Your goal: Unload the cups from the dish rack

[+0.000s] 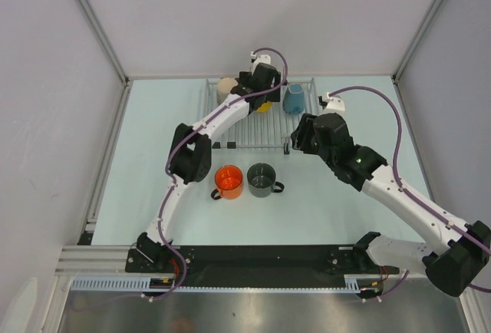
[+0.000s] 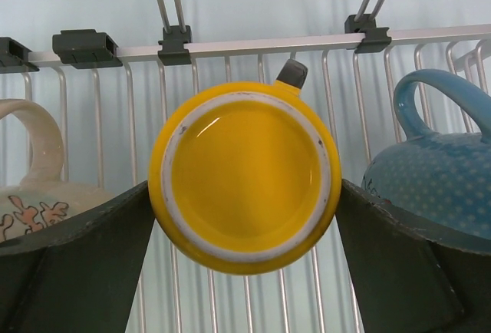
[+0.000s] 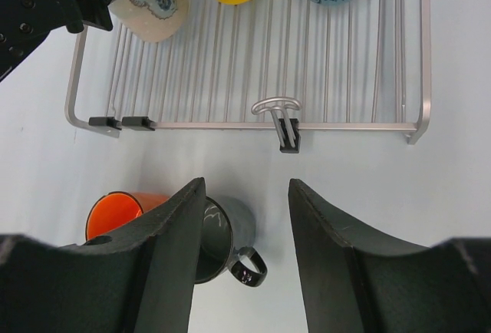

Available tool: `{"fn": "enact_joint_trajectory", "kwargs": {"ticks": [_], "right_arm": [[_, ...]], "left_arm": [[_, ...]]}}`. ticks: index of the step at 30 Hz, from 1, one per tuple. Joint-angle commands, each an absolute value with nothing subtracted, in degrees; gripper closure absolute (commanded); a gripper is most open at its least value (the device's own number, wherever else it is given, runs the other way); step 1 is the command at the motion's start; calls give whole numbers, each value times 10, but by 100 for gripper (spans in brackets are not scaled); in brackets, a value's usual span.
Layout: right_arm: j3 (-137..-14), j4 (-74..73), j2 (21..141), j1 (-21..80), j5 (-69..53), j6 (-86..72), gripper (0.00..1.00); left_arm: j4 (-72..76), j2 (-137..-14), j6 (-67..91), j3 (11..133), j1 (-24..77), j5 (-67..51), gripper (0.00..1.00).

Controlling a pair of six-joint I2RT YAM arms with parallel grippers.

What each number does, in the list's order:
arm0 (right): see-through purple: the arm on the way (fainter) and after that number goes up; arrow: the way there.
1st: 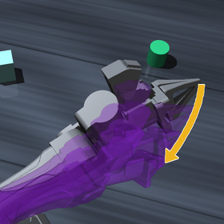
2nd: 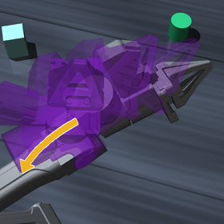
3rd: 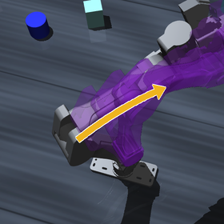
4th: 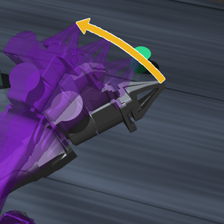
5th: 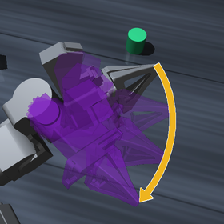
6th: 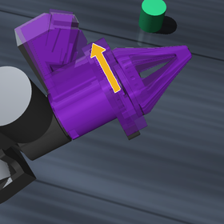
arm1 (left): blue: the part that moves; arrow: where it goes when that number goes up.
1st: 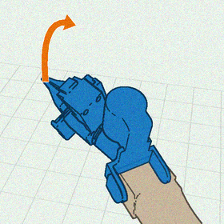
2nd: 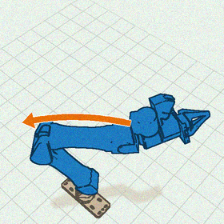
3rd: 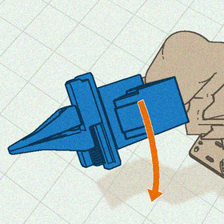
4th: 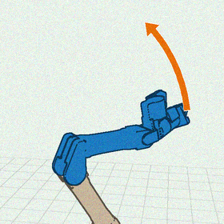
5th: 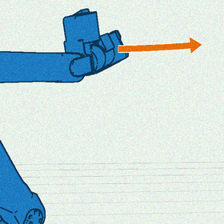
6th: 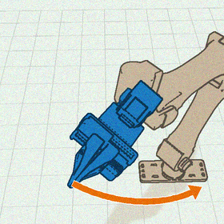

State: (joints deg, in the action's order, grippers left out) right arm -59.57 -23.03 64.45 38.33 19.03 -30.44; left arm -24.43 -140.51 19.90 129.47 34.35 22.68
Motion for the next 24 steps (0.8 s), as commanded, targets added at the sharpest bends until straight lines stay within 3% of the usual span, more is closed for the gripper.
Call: {"fn": "enact_joint_trajectory", "kwargs": {"ticks": [1,12,13,15,16,19,24], "right_arm": [[-587,-203,648,375,185,-310,47],[-570,-192,658,351,159,-317,48],[-570,-192,660,347,156,-318,48],[-569,-190,661,345,151,-321,48],[-569,-189,662,345,150,-322,48],[-566,-187,662,344,147,-326,48],[-564,-189,656,344,143,-332,48]], "left_arm": [[-212,-1418,203,1327,339,207,0],[-200,-1442,204,1342,329,162,4],[-200,-1442,204,1339,330,160,8],[-200,-1439,206,1329,329,156,29],[-199,-1437,207,1325,329,156,54],[-201,-1427,210,1308,330,159,100],[-199,-1405,214,1280,332,159,100]]}}
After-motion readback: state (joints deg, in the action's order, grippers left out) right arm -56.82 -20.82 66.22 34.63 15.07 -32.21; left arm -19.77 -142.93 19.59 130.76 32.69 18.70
